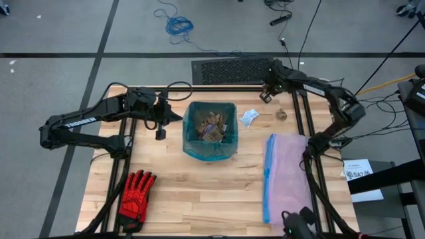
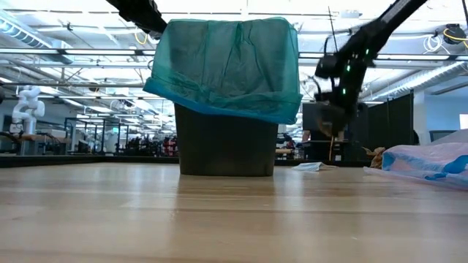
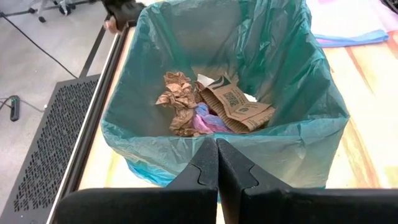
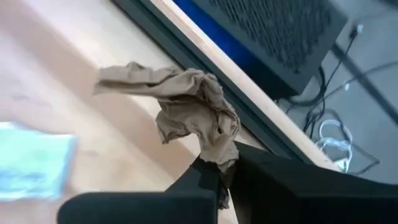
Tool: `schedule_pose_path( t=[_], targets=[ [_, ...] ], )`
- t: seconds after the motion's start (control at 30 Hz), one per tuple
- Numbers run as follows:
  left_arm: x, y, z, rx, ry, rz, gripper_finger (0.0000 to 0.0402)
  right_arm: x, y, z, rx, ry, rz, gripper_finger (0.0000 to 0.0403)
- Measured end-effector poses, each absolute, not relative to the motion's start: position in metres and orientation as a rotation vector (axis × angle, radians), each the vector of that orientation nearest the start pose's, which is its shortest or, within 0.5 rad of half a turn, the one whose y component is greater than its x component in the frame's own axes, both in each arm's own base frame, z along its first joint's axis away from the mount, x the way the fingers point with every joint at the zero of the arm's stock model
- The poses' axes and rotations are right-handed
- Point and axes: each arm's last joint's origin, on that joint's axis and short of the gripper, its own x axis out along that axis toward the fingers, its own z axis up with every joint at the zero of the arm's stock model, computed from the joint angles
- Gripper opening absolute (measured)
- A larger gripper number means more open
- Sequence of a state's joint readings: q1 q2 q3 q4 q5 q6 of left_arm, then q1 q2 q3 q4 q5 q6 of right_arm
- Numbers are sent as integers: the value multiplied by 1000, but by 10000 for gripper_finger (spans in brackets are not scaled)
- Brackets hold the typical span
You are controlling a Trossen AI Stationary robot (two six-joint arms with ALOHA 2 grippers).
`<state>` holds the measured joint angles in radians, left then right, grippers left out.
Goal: Place trash/remove bag and relplace
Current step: Put the brown napkin in the trash bin
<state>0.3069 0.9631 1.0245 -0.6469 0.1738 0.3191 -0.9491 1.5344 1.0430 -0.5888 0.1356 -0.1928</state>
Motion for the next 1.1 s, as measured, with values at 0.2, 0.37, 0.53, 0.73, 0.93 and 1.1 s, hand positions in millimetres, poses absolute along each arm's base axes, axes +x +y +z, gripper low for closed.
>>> schedule_pose_path(
  t=[0.2, 0.37, 0.53, 0.73, 0.93, 1.1],
  targets=[
    [183, 53, 342, 171, 583, 37, 0, 185, -200, 271, 180, 925, -775, 1],
    [183, 53, 342, 171, 582, 37, 0, 195, -156, 304, 83, 776, -666, 1],
    [183, 53, 342, 172, 582, 37, 0, 211, -116, 327, 8, 596, -512, 0],
    [183, 53, 342, 172, 582, 37, 0, 240, -86, 348, -26, 380, -344, 0],
    [183, 53, 342, 172, 582, 37, 0, 277, -75, 352, -38, 335, -266, 29],
    [183, 53, 342, 172, 582, 37, 0, 315, -81, 336, -50, 446, -244, 92]
  ],
)
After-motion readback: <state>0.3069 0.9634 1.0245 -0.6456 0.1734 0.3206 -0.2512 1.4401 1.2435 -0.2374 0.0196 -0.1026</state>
